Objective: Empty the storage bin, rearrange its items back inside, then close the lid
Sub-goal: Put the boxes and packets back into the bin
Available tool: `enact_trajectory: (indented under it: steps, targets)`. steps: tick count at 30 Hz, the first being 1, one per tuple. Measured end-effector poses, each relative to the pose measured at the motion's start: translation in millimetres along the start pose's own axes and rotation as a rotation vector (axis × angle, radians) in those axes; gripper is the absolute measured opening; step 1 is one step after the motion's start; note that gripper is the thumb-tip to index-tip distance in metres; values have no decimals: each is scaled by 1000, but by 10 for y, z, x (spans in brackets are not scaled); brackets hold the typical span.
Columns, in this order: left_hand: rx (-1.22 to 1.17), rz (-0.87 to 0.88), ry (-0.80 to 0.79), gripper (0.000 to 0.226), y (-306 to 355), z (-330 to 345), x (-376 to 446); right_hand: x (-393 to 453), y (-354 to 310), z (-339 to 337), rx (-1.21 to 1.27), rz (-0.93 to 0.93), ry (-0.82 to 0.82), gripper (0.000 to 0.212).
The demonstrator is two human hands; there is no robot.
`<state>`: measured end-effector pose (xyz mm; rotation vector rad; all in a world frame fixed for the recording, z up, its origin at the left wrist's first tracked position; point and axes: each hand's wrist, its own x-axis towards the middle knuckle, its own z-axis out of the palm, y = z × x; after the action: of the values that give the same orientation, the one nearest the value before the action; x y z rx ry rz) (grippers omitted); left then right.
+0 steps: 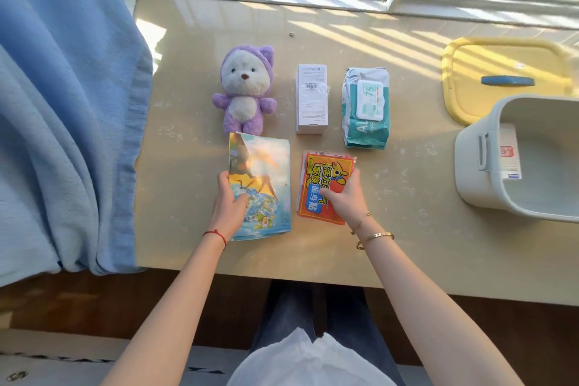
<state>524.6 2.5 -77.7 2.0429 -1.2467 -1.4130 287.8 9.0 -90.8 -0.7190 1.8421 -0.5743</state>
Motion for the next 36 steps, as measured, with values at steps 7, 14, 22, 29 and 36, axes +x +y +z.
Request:
enact_trajectory:
  steps: [7,14,22,29,36]
  targets:
    - [-104,196,-27,44,866,386,-388,-265,-104,-1118,227,-71,122,62]
    - [-195,306,-148,47,1898,1411,-800,-315,26,-2688,320,-136,193,57]
    - [-265,266,-183,45,2869,3168,-1236,99,515,-4747,221,-121,251,70]
    - [-250,121,-247,60,3075,4595,-1280,523,838,-5694,100,-145,272,61]
    - [-232,-38,-316,51,2964,5327,-1028,859,971,-5978,1,-166,329,62]
